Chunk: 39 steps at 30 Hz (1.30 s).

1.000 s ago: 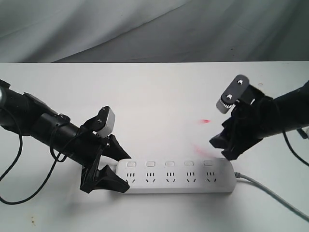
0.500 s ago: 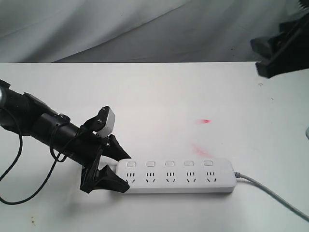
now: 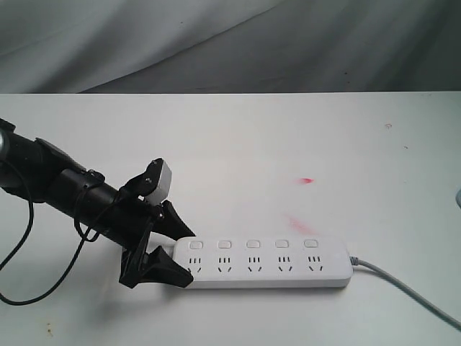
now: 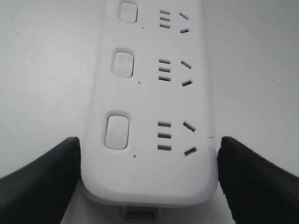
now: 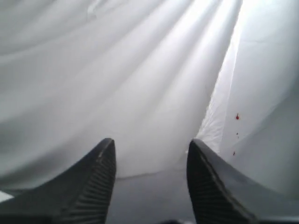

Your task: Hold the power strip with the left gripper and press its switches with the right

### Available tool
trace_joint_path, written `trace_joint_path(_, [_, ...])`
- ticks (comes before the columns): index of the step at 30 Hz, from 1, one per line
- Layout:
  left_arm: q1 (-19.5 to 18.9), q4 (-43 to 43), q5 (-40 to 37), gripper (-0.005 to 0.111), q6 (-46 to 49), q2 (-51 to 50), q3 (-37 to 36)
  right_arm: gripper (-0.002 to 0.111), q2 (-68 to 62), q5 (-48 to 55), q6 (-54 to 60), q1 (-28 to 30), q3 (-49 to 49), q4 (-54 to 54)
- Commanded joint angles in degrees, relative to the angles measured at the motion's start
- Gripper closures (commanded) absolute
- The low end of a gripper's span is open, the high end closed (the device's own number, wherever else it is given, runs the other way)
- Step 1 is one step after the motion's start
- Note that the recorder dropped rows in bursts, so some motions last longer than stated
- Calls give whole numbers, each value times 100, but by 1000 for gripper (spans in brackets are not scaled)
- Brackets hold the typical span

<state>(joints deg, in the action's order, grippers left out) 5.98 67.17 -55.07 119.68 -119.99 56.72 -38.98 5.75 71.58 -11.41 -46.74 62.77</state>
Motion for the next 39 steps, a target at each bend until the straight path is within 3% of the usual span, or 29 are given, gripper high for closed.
trace_joint_path(1, [28,-33,-64,46,17,-14,26,82,455,-55,-58,1,21,657])
trace_joint_path(7, [28,-33,-64,46,17,-14,26,108,839,224,-58,1,21,703])
trace_joint_path(17, [28,-33,-64,46,17,-14,26,108,1506,758,-58,1,21,684])
trace_joint_path(39, [28,-33,-64,46,17,-14,26,108,1671,404,-150,1,21,871])
